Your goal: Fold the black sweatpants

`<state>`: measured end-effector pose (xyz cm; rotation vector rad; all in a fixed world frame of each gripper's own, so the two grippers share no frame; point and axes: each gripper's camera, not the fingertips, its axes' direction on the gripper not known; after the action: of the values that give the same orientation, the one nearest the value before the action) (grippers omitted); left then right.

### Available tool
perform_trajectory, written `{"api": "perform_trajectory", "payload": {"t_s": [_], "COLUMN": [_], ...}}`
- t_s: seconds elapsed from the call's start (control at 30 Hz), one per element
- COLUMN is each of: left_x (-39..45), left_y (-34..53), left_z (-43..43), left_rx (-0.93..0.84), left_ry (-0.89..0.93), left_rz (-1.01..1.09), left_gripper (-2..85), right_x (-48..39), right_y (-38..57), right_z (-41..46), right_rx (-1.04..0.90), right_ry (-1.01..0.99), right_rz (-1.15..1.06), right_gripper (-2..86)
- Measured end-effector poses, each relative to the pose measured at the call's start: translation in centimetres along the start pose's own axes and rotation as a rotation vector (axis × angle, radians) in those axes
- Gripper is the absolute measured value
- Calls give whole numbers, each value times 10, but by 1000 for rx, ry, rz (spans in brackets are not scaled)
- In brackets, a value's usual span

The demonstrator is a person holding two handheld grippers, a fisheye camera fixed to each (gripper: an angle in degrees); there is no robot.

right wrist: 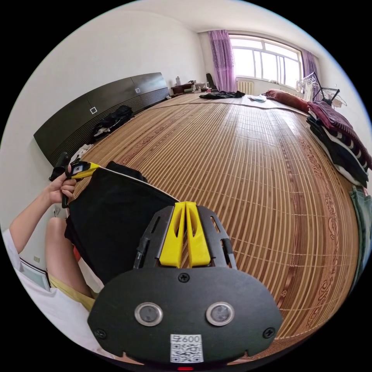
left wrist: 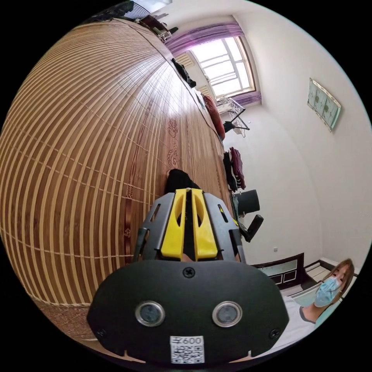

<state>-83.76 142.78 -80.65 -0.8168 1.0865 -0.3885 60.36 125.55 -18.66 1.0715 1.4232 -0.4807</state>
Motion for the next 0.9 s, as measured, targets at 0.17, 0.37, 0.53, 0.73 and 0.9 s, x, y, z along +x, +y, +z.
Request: {"api": "perform_trajectory", "payload": {"t_s": [0.17,0.37,0.53,0.73,0.9], "left_x": [-5,-20,-22,33,51], "left_y": [34,63,78,91,89], "left_z": [-6,-29,-71,-29,36], "left_rx": [36,173,180,-39,-162], "left_ry": [3,-43,-45,-155,-230], "left_rz": [48,28,94,332,411], "left_gripper": [15,4,1,1,1], "right_x": [0,-3,-9,-7,-14], "right_y": [-6,-11,-15,-19,-21], "right_z": [-2,-4,-4,-4,-3], "right_rx": [0,1,2,4,6], "right_ry": [-9,0,14,2,27], "right_rz": [5,2,-8,0,-17], "right_gripper": [-8,-8,-8,-8,-8]}}
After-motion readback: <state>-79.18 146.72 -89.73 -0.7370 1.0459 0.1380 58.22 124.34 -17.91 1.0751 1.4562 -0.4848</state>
